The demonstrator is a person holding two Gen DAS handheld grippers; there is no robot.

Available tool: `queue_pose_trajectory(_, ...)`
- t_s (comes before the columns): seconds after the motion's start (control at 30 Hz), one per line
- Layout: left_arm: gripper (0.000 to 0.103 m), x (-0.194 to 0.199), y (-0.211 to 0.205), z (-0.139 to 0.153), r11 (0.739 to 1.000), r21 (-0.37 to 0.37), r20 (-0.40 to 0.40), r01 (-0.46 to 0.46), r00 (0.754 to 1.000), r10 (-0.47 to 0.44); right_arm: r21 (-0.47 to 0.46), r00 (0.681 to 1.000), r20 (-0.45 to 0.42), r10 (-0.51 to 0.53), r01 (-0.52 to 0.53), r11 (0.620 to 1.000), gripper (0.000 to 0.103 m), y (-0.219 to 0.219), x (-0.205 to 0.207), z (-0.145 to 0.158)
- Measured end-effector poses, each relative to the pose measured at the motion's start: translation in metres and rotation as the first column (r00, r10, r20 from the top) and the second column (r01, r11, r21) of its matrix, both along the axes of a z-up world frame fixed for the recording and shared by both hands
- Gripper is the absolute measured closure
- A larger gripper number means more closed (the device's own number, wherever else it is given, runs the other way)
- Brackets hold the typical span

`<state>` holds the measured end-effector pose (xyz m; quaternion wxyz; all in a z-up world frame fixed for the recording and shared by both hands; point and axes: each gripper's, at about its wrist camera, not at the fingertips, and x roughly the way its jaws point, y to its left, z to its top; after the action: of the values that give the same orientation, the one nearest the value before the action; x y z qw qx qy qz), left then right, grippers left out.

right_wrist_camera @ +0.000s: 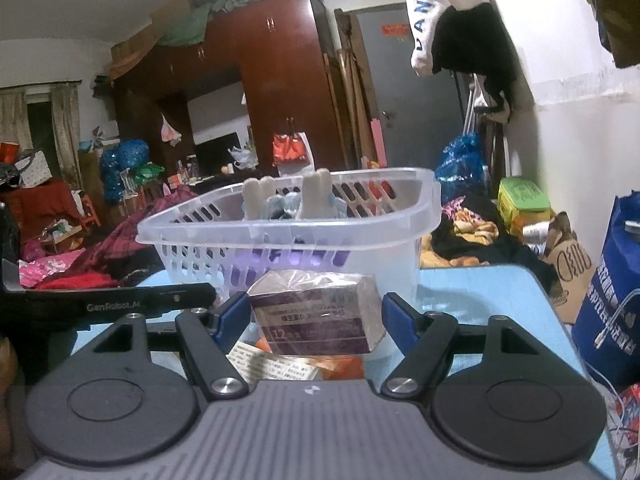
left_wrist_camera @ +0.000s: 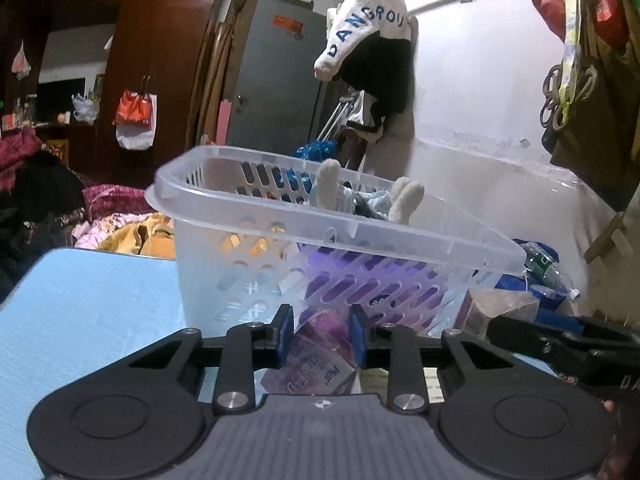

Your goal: Organize objects

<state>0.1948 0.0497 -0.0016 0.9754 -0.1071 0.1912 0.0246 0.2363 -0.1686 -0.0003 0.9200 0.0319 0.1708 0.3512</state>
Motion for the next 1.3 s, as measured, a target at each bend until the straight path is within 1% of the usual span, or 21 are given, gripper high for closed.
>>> queue_pose_trajectory(0.07,0.071,-0.002,0.002,0.002,1.0,-0.002,0.012,0.002,1.0,-0.002,0.004,1.0,0.009,0.006,-0.006,1.0,0.028,-0.001,-0.002,0.002)
queue_pose_trajectory(0.17,0.072,-0.007,0.002,0.004,1.0,0.014,0.027,0.006,1.0,-0.006,0.007,1.0,0.021,0.017,-0.017,1.0,0.029,-0.002,-0.006,0.005)
queue_pose_trajectory(0.2,0.072,-0.007,0.002,0.005,1.0,0.016,0.03,0.006,1.0,-0.007,0.005,0.999,0.026,0.019,-0.02,1.0,0.034,-0.002,-0.008,0.006)
queue_pose_trajectory(0.23,0.072,-0.009,0.002,0.005,1.0,0.019,0.034,0.007,0.999,-0.007,-0.001,0.999,0.016,0.03,-0.03,1.0,0.073,-0.002,-0.008,0.006)
queue_pose_trajectory(0.27,0.072,-0.009,0.002,0.006,1.0,0.018,0.039,0.007,0.999,-0.008,0.004,0.999,0.001,0.043,-0.043,0.999,0.072,-0.002,-0.006,0.006)
queue_pose_trajectory(0.33,0.072,-0.011,0.003,0.006,1.0,0.019,0.045,0.01,0.999,-0.01,-0.003,0.999,-0.001,0.051,-0.051,0.999,0.073,0.0,-0.007,0.005)
queue_pose_trajectory(0.43,0.072,-0.011,0.007,0.004,1.0,0.008,0.037,0.015,0.999,-0.015,-0.022,0.998,-0.016,0.064,-0.064,0.998,0.078,0.004,-0.004,0.002)
queue_pose_trajectory(0.47,0.073,-0.012,0.009,0.002,1.0,0.006,0.038,0.014,0.999,-0.014,-0.025,0.998,-0.02,0.066,-0.067,0.997,0.082,0.005,-0.003,0.0)
queue_pose_trajectory(0.53,0.073,-0.013,0.011,0.002,1.0,0.004,0.041,0.01,0.999,-0.01,-0.019,0.997,-0.024,0.068,-0.068,0.997,0.084,0.005,-0.002,-0.001)
queue_pose_trajectory(0.57,0.073,-0.014,0.012,0.001,1.0,0.0,0.042,0.011,0.999,-0.011,-0.02,0.997,-0.021,0.068,-0.068,0.997,0.086,0.004,-0.003,-0.002)
queue_pose_trajectory(0.77,0.073,-0.02,0.017,0.005,1.0,-0.008,0.062,0.009,0.998,-0.009,-0.029,0.996,0.014,0.088,-0.087,0.996,0.089,0.003,-0.009,0.003)
queue_pose_trajectory(1.0,0.073,-0.027,0.021,0.011,1.0,-0.021,0.086,0.022,0.996,-0.02,-0.043,0.994,0.041,0.101,-0.099,0.994,0.091,0.004,-0.014,0.008)
queue_pose_trajectory(1.17,0.074,-0.037,0.022,0.022,0.999,-0.026,0.113,0.036,0.993,-0.033,-0.045,0.99,0.081,0.117,-0.114,0.992,0.094,0.002,-0.027,0.021)
queue_pose_trajectory(1.3,0.074,-0.047,0.02,0.037,0.999,-0.019,0.144,0.049,0.988,-0.046,-0.042,0.983,0.131,0.129,-0.124,0.991,0.095,0.001,-0.041,0.038)
